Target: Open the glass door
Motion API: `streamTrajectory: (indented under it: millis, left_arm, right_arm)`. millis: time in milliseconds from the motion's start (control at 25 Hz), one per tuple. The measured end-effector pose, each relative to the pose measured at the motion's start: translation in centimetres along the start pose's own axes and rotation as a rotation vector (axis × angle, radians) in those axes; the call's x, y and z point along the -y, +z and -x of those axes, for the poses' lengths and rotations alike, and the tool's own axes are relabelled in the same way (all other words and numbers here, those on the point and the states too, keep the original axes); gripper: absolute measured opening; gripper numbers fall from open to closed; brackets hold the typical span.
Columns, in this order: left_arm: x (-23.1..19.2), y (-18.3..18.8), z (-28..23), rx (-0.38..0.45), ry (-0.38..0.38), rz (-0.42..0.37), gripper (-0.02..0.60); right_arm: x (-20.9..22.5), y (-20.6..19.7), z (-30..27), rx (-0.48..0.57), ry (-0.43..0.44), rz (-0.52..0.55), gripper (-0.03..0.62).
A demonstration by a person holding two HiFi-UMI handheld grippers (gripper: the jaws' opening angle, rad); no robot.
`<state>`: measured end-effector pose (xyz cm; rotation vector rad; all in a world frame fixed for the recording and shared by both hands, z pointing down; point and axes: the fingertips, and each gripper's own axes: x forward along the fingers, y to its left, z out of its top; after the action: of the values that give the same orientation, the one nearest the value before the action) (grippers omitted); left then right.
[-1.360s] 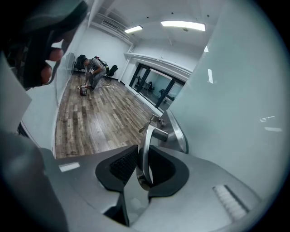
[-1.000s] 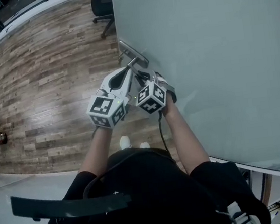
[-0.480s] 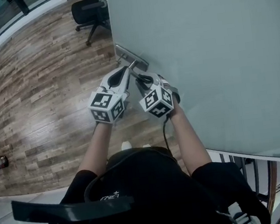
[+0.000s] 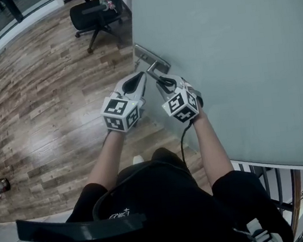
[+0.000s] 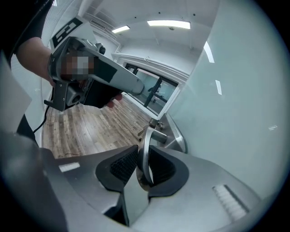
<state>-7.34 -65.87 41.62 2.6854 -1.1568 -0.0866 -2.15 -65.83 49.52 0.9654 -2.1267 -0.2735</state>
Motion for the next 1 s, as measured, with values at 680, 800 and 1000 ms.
streamTrajectory:
  millis: [680,800,1000]
  left_arm:
    - [-0.9,0.5,-6.1,-0.02,0.013,-0.031,0.0]
    - [-1.1,0.1,-7.5,-0.025,0.009,-0.028,0.0]
    - [-1.1,0.2,-9.8,-0.019,-0.009,-0.01,0.0]
  right_arm:
    - [5.5,-2.3,-2.2,-0.05,-0.063,-0.071,0.077]
    - [6.3,-2.9,-2.8,-0.054,-0.076,-0.079,0.078]
    - [8.1,-3.7,-3.3,-0.065,-0.094,-0.1,0.077]
